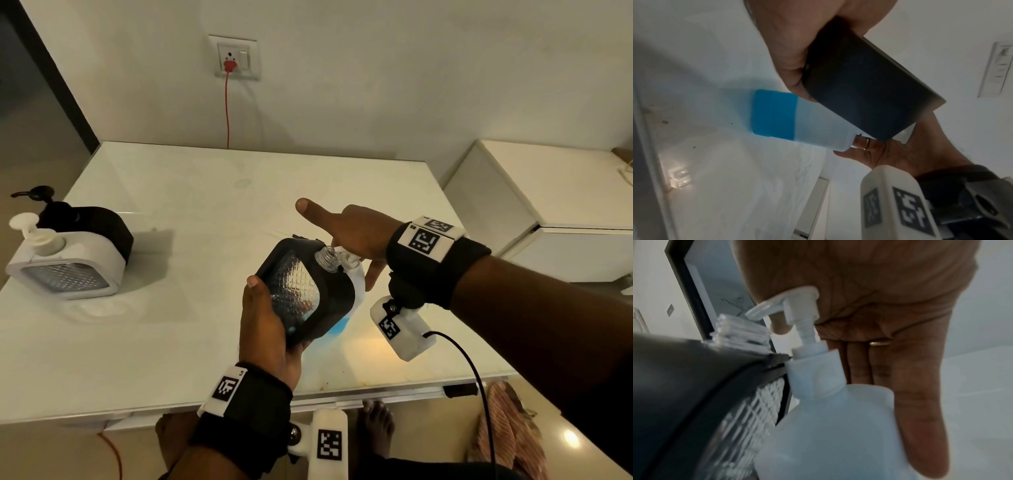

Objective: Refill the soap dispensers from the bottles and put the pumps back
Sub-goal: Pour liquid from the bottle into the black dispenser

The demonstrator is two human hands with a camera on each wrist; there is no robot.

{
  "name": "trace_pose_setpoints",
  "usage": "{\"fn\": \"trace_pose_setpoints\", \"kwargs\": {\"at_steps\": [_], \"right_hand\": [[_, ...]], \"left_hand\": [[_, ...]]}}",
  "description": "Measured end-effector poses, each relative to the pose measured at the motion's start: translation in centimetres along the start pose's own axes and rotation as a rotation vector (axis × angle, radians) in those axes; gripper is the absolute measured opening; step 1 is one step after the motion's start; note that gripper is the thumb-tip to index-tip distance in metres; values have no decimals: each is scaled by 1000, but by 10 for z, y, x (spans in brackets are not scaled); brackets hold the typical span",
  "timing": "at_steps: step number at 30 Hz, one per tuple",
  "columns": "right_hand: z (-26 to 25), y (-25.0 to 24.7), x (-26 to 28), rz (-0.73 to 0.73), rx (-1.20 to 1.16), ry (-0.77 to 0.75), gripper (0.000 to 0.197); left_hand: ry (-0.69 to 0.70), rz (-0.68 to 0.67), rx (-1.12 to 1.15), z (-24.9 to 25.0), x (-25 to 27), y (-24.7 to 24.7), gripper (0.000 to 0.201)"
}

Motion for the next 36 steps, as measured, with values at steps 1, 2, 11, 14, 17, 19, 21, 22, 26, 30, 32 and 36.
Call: {"fn": "trace_pose_setpoints", "kwargs": {"at_steps": [1,2,11,14,17,19,21,22,26,30,32,36], "right_hand": [[0,1,-1,15,23,-6,114],[1,1,-3,37,42,-12,106],[-6,1,6,-20,-48,-14,109],[-7,1,9,-86,-77,-15,130],[-2,4,4,-27,-71,-18,107],[2,3,-3,73,-5,-39,90],[5,3,-8,115,26,-44,94],[5,3,-9,112,27,-42,97],[1,3,-4,18,-37,-36,103],[2,1,-1,-56,-97,14,128],[3,0,-3,-6,-41,-1,122],[6,1,-10,94,47,-23,106]], "left_hand": [[2,1,-1,0,-1,0,47],[10,2,-2,-1,-1,0,46],[-6,-1,7,-2,-3,-2,47],[-19,-12,9,-2,-3,-2,47],[-28,-4,11,-3,-4,-2,48],[-20,1,21,-4,-4,-2,49],[-17,-4,25,-4,-3,-2,48],[-17,-2,26,-4,-2,-2,46],[-15,6,29,-2,-2,-2,43],[-10,8,28,-2,-2,-1,46],[-14,1,38,-2,-2,0,46],[-8,-4,37,-3,-3,-1,46]]}}
Point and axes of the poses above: each hand's wrist, its own x-axis away from the middle knuckle, its own y-axis out of the palm, z = x × y, the point moved 4 cm from there along -x, towards the middle knuckle, and after that the axes turned 14 degrees about x, right-handed, at the moved point
